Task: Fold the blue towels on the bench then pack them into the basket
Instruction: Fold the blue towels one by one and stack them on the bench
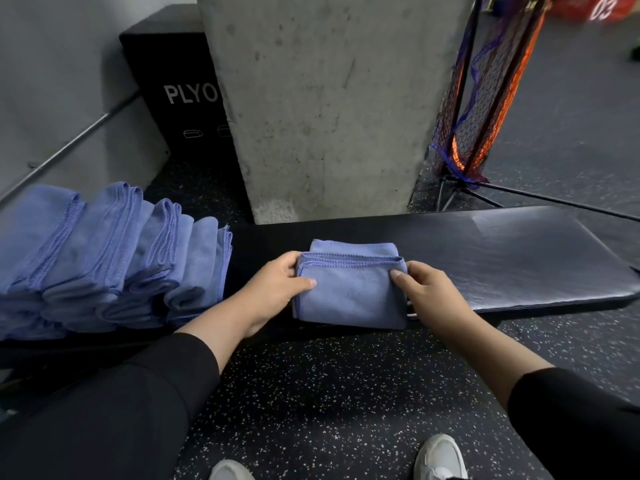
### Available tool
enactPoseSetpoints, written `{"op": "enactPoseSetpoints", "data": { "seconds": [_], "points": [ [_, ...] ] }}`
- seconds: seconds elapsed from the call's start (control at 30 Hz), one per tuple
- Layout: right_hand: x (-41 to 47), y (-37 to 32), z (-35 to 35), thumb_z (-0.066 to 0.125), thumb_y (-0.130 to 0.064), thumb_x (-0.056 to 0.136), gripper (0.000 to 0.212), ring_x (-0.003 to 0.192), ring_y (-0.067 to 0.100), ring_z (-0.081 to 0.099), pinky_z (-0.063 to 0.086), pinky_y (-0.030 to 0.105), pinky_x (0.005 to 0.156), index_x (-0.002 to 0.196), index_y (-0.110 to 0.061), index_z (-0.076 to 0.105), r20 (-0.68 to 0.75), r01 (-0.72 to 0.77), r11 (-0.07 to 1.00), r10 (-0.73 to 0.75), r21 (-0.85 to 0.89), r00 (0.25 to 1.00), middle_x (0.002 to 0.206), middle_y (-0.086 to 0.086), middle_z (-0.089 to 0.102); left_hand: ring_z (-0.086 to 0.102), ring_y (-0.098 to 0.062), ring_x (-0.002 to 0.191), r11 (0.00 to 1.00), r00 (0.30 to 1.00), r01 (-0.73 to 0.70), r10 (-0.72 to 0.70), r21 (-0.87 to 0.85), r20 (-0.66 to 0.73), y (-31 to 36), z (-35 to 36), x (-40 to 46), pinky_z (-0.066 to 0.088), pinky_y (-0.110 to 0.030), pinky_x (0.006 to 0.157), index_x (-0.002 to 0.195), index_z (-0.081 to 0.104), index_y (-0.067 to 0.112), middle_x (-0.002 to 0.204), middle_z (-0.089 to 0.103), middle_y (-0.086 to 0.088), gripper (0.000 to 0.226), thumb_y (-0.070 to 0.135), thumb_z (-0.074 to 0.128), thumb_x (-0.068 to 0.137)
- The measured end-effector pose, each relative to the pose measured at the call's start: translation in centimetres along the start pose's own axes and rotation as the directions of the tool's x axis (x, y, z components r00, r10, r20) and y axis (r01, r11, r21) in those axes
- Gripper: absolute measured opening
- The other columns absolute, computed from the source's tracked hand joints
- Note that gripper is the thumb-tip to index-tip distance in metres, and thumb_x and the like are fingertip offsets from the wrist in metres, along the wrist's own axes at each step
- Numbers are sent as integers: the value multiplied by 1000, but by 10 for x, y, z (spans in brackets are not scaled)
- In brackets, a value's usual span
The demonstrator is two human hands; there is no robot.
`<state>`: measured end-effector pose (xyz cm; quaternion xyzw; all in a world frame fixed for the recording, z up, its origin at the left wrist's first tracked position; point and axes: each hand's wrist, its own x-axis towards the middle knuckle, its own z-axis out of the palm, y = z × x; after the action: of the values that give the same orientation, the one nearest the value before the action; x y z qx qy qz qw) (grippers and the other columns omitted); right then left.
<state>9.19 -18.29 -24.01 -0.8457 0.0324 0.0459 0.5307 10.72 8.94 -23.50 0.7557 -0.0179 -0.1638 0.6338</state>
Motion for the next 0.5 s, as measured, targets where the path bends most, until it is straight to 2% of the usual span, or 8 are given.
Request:
{"op": "enactPoseSetpoints", "data": {
  "seconds": [0.07,0.2,0.27,0.33,0.37,0.43,0.5],
  "points": [
    [12,1,1,58,-38,99,27,65,16,53,45,35,61,86,-15,66,-35,-32,999,33,24,999,74,9,63,71,-13,107,1000,997,-7,8,11,-77,1,2,11,53,-35,99,127,60,22,110,76,0,36,5,64,95],
    [48,-1,1,62,-36,97,28,59,13,53,48,36,62,79,-16,66,-140,-37,999,32,-37,990,64,-7,61,72,-14,101,997,965,-44,57,59,-254,5,7,42,54,-29,90,134,57,23,106,75,1,40,11,66,97],
    [65,0,0,63,-38,96,23,72,17,63,49,35,69,88,-18,70,-168,-59,993,41,-99,985,75,-7,67,66,-15,107,971,930,-23,107,236,-351,5,7,58,51,-32,96,141,54,23,121,68,1,44,18,64,98],
    [75,5,1,62,-46,95,36,102,24,63,49,37,86,118,-18,66,-187,-116,957,67,-264,980,107,-1,68,57,-19,121,842,890,18,233,539,-393,1,8,67,45,-38,105,145,51,21,138,56,-1,45,23,59,100],
    [77,8,2,60,-50,95,47,116,26,57,46,42,96,131,-19,59,-208,-144,918,70,-369,976,122,2,62,54,-22,126,759,874,-18,328,651,-358,-2,9,68,43,-42,108,143,54,19,140,54,-2,42,22,55,101],
    [74,10,6,56,-49,97,49,128,29,46,39,49,101,139,-23,52,-273,-124,850,-25,-512,962,138,2,51,57,-25,121,600,845,-198,504,775,-175,-8,12,66,45,-48,104,133,64,14,134,61,-3,38,22,50,98],
    [65,5,11,55,-40,99,39,127,27,47,39,47,99,134,-23,57,-262,68,822,-257,-565,930,139,0,52,62,-26,116,463,829,-321,560,826,8,-18,18,64,47,-47,101,125,70,13,129,66,-3,42,28,43,95]
  ]
}}
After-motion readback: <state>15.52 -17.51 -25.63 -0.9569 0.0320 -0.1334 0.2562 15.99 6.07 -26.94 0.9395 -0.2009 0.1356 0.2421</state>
